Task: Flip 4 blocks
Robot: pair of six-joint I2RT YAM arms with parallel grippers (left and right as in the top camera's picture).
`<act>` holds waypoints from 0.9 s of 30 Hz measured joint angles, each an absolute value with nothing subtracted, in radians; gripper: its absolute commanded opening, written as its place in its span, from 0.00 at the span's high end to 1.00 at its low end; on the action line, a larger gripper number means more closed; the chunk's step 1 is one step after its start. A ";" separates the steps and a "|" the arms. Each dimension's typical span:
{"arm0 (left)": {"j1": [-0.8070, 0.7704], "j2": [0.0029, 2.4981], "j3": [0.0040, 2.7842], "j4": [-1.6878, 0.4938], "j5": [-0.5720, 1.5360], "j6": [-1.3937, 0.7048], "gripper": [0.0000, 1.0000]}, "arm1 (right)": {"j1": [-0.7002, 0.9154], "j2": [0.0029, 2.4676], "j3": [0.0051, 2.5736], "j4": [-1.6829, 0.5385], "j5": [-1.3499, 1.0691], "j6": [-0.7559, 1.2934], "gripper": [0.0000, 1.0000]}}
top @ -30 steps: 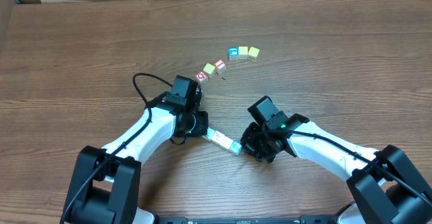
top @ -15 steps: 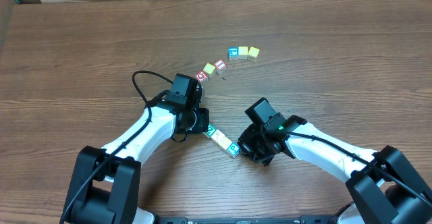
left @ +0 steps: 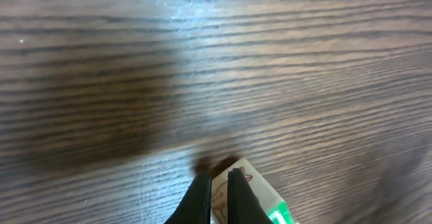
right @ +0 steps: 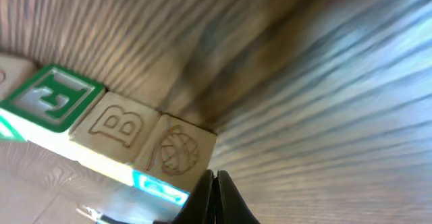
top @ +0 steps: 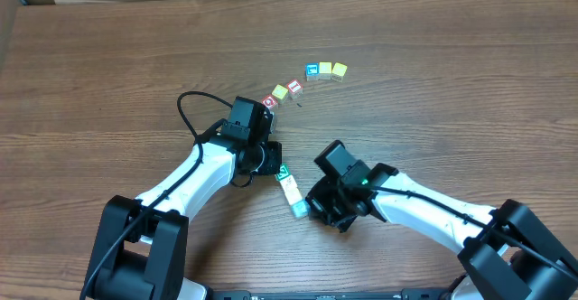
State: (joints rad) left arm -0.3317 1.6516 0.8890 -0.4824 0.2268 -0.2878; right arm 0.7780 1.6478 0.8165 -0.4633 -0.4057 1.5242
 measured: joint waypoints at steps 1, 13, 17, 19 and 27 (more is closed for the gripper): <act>-0.332 1.652 0.889 -0.477 0.229 -0.288 0.96 | 0.789 1.648 0.817 -0.445 -0.406 1.534 0.96; -0.332 1.652 0.889 -0.459 0.241 -0.287 0.96 | 0.838 1.648 0.817 -0.390 -0.412 1.613 0.96; -0.332 1.652 0.891 -0.446 0.241 -0.288 0.96 | 0.835 1.648 0.817 -0.351 -0.412 1.555 0.96; -0.328 1.653 0.907 -0.462 0.243 -0.287 0.96 | 0.827 1.648 0.819 -0.355 -0.413 1.498 0.96; -0.279 1.657 1.150 -0.667 0.196 -0.289 0.96 | 0.725 1.635 0.925 -0.496 -0.396 1.176 0.96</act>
